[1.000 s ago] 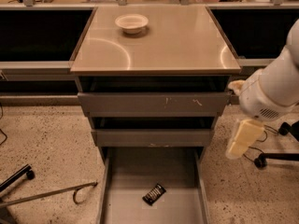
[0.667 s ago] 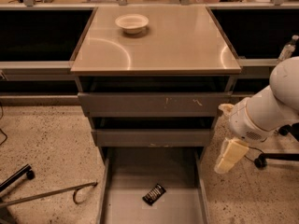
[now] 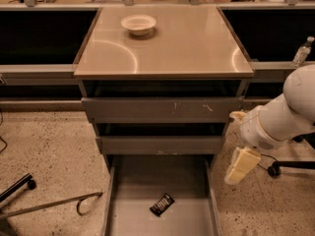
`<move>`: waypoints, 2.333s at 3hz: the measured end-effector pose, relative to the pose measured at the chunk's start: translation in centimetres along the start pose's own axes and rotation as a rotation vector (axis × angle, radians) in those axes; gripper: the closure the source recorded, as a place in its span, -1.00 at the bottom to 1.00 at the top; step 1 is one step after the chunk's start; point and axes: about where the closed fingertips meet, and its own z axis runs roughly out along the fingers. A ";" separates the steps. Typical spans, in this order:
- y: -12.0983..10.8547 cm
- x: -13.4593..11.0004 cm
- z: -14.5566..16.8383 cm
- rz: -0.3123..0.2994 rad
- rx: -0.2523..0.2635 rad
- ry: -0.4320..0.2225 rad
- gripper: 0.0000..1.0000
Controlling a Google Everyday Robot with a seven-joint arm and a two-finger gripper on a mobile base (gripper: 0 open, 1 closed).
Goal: Pick rxbar chocolate from bottom drawer and place on counter
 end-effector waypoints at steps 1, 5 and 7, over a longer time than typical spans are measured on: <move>0.4 0.5 6.3 -0.019 -0.035 -0.042 -1.00; -0.6 3.5 28.8 0.022 -0.107 -0.087 -1.00; 1.0 3.8 35.5 -0.088 -0.128 -0.144 -1.00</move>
Offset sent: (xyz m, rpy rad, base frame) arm 0.0932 0.0536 -0.2646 0.1082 0.0059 0.0785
